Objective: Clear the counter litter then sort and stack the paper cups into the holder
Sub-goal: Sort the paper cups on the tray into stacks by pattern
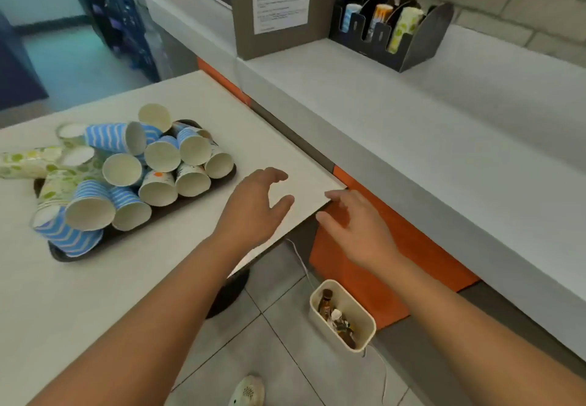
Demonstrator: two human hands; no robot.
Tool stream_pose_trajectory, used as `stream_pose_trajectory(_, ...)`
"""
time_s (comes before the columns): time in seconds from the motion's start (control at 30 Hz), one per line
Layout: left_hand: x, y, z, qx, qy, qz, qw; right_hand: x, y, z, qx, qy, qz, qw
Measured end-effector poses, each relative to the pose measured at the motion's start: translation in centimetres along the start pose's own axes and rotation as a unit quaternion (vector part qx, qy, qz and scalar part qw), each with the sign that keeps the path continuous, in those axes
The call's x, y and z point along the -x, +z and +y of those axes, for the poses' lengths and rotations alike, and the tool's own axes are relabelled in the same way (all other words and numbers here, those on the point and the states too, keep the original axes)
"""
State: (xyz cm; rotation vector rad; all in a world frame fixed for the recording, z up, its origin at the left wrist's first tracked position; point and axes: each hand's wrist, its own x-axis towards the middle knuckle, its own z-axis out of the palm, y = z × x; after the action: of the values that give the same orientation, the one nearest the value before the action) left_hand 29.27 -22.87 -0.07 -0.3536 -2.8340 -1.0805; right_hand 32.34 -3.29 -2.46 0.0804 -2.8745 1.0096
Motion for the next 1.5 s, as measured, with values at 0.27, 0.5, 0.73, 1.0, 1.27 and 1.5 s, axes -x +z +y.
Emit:
stream_pose_trajectory(0.27, 1.8, -9.6, -9.5, -0.026, -0.113, 0.094, 0.989, -6.5, 7.0, -8.7, -0.040, -0.071, -0.089, 0.993)
stream_pose_trajectory(0.5, 1.5, -15.5, -16.8, -0.028, -0.169, 0.168, 0.971, -12.6, 13.6, -15.7, -0.068, -0.112, -0.105, 0.986)
stream_pose_trajectory(0.73, 2.4, -18.9, -21.5, -0.039, -0.239, 0.239, 0.940, -15.1, 18.7, -21.2, -0.101, -0.145, -0.185, 0.967)
stream_pose_trajectory(1.0, 5.4, -19.0, -25.3, -0.003, -0.342, 0.255, 0.905, -15.1, 23.9, -25.5, -0.087, -0.180, -0.241, 0.950)
stream_pose_trajectory(1.27, 6.7, -17.4, -29.1, 0.034, -0.375, 0.169, 0.911, -15.3, 27.2, -27.8, 0.001, -0.132, -0.283, 0.950)
stream_pose_trajectory(1.5, 6.5, -17.8, -32.0, 0.006, -0.319, 0.149, 0.936, -16.4, 29.0, -29.7, 0.058, -0.033, -0.297, 0.953)
